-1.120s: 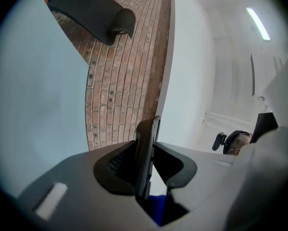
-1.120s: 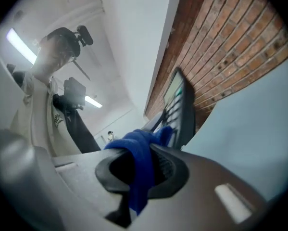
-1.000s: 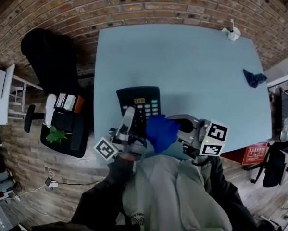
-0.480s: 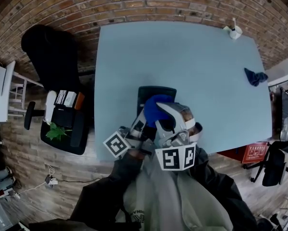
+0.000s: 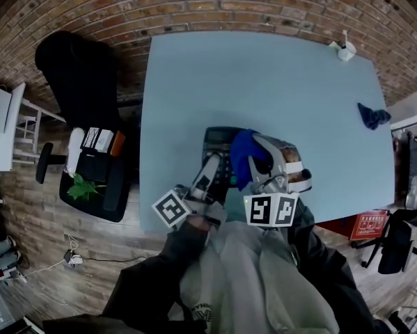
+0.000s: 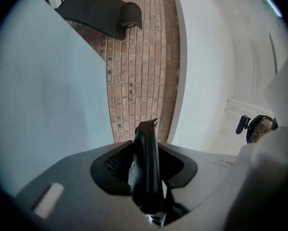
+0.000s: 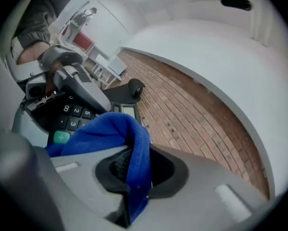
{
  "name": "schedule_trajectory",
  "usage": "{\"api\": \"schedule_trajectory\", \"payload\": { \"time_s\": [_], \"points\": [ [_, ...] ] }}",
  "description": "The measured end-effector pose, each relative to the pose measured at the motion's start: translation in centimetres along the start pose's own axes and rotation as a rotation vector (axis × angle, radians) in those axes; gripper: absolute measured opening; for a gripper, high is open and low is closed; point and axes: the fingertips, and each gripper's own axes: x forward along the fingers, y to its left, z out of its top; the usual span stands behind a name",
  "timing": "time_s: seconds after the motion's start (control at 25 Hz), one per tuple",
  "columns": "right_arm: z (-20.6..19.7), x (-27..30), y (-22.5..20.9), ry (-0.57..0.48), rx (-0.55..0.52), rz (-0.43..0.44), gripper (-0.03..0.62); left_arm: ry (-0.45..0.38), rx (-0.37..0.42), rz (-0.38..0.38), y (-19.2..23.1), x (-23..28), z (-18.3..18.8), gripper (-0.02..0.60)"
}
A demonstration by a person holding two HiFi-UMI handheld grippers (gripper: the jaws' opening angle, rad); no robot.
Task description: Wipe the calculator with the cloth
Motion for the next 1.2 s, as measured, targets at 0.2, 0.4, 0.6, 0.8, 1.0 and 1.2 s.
{"api": "schedule_trajectory", "payload": {
  "time_s": [0.2,0.4,0.6,0.8,1.0,1.2],
  "points": [
    [3.8,1.3,2.6,-0.071,-0.094,0.055,0.04,0.043,-0.061,0.066,1.9,0.0,-2.9,0.11],
    [-1.4,2.0,3.3,0.021,-0.045,0.132,0.04,-0.013,-0.051,0.084,3.3,-0.5,-0.2,0.117],
    [-8.0,0.4,6.9,0.147,0.187,0.243,0.04,-0.03,-0.021,0.101,5.0,0.2,1.0,0.117],
    [-13.6,-1.8,9.8,0.287,0.375,0.26,0.04,0.02,0.044,0.229,10.2,1.4,0.2,0.117],
    [-17.2,-1.7,9.6,0.345,0.461,0.243,0.04,0.059,0.109,0.342,13.5,2.4,-0.4,0.139],
    [-15.3,0.6,10.5,0.285,0.42,0.266,0.04,0.161,0.105,0.359,13.6,2.8,-2.7,0.283]
  ]
}}
